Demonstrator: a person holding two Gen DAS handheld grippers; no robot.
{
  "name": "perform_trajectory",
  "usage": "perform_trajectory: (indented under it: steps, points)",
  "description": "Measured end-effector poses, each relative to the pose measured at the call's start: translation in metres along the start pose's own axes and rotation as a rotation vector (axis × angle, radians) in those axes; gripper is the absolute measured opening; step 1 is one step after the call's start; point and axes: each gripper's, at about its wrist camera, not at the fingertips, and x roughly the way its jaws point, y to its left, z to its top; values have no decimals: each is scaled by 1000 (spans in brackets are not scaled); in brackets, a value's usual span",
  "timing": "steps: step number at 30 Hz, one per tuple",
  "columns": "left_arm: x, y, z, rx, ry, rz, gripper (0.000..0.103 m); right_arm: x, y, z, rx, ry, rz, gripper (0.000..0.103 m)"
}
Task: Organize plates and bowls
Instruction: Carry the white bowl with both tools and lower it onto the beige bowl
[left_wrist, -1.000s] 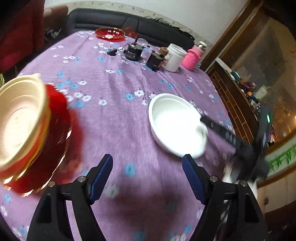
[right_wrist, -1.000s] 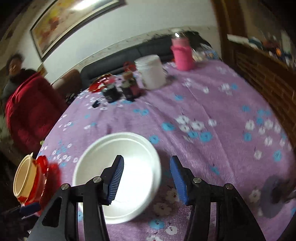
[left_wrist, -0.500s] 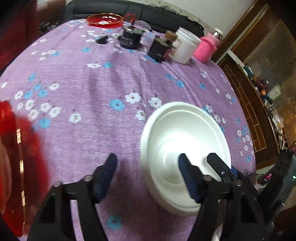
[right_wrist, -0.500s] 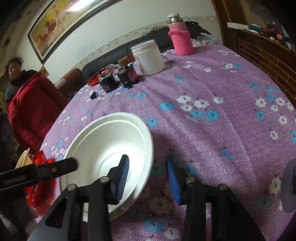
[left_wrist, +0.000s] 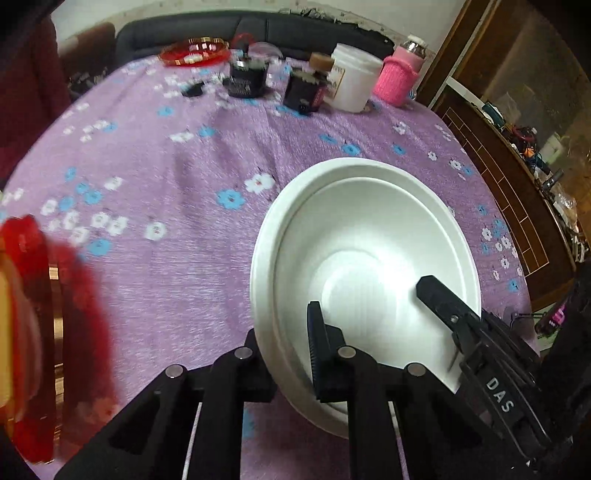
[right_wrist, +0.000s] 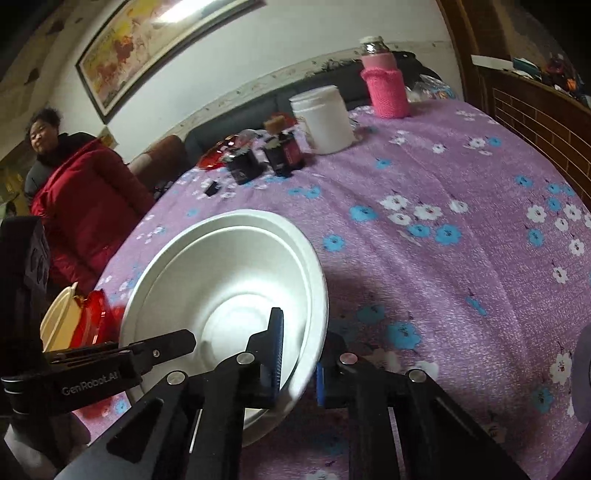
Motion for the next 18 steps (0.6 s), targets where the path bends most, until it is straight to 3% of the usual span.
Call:
perform_trajectory:
  steps: [8, 18]
  points:
    - [-70, 12, -17, 36, -132, 51, 14, -16, 35, -5, -12, -5, 112, 14]
    - [-165, 78, -50, -83, -298, 85, 15, -54, 133, -2, -112, -28, 237, 14]
